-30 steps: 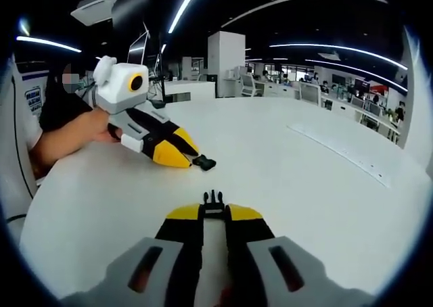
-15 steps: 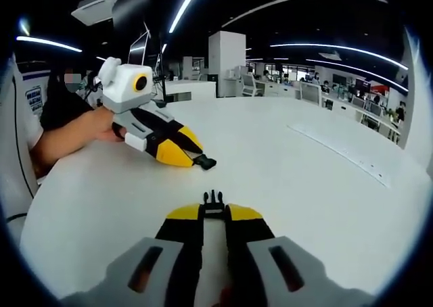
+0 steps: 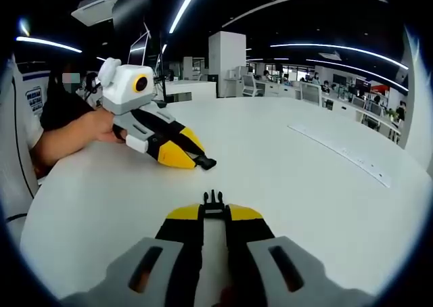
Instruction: Snap the two parts of the plastic buckle together until the buckle closes and remains connected.
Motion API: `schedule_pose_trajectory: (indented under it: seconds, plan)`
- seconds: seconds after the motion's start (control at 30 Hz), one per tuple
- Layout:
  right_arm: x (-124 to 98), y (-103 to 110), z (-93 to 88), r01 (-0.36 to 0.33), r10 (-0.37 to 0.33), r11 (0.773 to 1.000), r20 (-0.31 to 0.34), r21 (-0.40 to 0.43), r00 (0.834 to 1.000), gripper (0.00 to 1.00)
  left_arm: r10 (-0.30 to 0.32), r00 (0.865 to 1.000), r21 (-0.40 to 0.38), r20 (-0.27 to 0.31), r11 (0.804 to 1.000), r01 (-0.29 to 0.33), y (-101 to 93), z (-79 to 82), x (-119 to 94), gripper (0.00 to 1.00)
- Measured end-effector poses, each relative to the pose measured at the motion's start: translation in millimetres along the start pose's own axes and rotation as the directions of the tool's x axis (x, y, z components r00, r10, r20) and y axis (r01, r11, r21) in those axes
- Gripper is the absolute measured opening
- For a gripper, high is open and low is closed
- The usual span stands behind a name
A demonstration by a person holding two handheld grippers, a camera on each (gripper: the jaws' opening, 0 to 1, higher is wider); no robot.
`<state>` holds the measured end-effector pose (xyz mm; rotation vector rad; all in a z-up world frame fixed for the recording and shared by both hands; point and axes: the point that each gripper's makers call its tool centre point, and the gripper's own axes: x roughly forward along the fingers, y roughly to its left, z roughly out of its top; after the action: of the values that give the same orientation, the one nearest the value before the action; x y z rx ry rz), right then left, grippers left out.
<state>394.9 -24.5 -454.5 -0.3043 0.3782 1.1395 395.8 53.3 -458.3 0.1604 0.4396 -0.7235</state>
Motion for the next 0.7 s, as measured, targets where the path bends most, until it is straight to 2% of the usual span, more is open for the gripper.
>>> schedule_pose_trajectory:
  seconds: [0.7]
  plan:
    - [-0.5, -0.5, -0.3, -0.010, 0.010, 1.000, 0.004, -0.019, 1.000, 0.13, -0.020, 1.000, -0.002, -0.002, 1.000, 0.020, -1.6, -1.7, -1.4, 0.16]
